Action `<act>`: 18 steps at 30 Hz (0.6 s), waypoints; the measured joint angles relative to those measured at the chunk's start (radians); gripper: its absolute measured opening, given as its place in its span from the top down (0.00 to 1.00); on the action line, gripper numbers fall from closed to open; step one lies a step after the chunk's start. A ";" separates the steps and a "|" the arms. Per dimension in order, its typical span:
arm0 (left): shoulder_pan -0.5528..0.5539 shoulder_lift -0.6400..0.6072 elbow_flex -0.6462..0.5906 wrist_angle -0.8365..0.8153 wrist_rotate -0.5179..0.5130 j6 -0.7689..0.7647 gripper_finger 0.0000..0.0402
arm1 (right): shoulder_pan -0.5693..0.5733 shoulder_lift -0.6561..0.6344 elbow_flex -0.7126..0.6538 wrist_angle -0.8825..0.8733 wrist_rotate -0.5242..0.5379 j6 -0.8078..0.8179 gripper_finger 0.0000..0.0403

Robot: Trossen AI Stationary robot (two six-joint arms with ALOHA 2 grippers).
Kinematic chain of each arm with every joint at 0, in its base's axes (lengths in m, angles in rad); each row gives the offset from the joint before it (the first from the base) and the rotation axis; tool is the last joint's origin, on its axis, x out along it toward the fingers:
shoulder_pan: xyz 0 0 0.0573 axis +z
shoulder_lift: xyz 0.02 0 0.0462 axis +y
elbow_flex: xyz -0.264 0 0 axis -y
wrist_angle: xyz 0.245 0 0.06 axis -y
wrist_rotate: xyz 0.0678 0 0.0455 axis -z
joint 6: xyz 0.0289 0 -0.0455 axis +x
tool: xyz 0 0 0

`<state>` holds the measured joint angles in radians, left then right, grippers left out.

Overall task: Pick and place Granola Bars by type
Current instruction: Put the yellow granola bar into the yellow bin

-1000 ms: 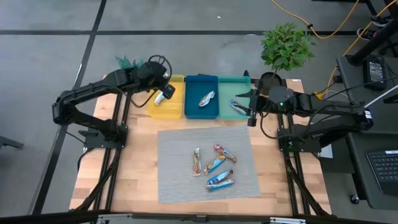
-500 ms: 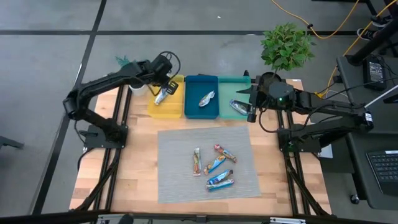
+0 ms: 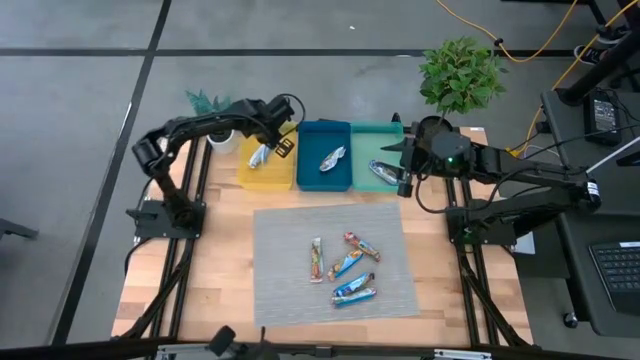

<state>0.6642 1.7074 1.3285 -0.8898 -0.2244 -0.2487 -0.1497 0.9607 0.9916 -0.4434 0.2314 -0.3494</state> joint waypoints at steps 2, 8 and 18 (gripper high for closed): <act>0.003 0.028 0.000 0.000 0.019 0.008 0.92 | 0.000 0.000 0.000 -0.011 0.000 0.005 0.56; 0.006 0.075 0.000 0.003 0.044 0.009 0.93 | 0.000 0.000 0.000 -0.068 0.000 0.030 0.56; 0.006 0.082 0.000 0.008 0.045 0.033 0.83 | 0.000 0.000 0.000 -0.112 0.000 0.030 0.56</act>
<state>0.6698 1.7889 1.3285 -0.8822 -0.1795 -0.2157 -0.1497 0.9611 0.9920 -0.5552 0.2310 -0.3191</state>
